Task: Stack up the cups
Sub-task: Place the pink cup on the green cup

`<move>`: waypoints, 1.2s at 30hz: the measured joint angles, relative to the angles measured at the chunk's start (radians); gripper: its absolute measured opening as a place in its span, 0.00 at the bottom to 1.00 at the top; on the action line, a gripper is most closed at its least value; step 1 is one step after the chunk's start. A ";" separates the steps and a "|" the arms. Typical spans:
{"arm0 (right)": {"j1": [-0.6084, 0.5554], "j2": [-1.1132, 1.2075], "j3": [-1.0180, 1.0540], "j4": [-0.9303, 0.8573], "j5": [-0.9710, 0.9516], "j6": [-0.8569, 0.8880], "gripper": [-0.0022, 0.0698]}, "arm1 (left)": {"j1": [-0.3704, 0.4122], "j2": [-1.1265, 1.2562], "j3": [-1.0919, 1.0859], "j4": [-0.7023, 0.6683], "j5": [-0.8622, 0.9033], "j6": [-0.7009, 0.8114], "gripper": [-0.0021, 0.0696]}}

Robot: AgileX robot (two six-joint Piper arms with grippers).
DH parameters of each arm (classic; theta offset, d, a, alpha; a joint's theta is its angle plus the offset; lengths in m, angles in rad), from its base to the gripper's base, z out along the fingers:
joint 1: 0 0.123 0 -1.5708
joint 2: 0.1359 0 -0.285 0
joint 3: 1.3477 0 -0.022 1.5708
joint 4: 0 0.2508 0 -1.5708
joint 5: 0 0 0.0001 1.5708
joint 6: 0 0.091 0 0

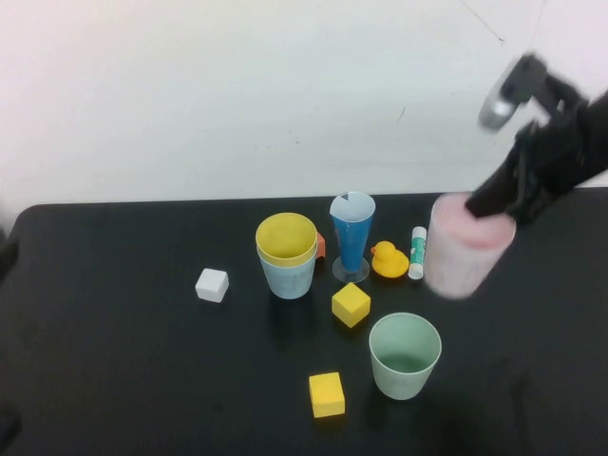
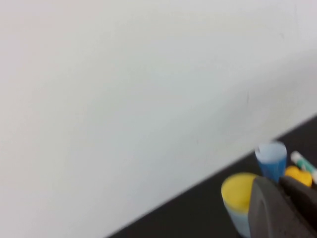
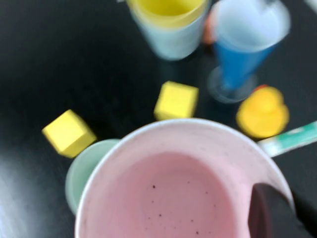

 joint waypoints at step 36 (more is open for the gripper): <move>0.078 0.090 0.307 0.273 -0.213 -0.364 0.15 | 0.000 -0.185 0.309 0.019 -0.159 -0.027 0.03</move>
